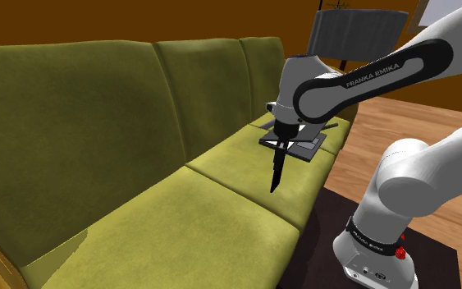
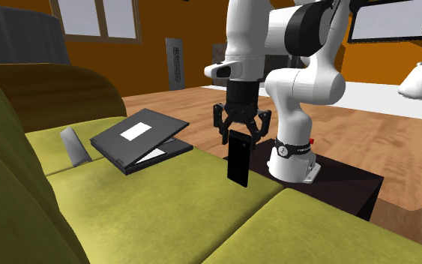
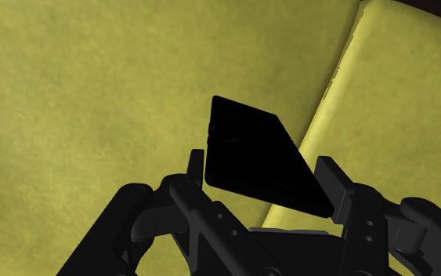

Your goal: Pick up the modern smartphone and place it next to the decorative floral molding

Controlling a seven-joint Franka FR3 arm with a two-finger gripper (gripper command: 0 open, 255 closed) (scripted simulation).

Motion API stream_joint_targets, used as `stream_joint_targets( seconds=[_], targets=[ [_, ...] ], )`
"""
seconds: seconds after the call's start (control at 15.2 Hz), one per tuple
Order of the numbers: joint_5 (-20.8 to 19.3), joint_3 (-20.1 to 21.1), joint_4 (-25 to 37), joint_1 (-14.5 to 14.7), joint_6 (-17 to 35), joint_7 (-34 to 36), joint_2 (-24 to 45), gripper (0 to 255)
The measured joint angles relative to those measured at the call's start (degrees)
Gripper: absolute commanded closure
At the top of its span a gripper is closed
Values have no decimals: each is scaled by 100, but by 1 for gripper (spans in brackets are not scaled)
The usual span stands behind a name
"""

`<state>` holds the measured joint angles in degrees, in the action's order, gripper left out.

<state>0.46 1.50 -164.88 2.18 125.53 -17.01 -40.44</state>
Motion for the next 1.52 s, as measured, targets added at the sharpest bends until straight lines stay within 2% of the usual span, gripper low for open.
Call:
stream_joint_targets(
  seconds=[0.92, 1.52],
  targets=[
    [-5, -14, 735, 1, -1236, -7, -502, 255],
    [-8, -18, 1386, 1, -1976, -5, -590, 255]
  ],
)
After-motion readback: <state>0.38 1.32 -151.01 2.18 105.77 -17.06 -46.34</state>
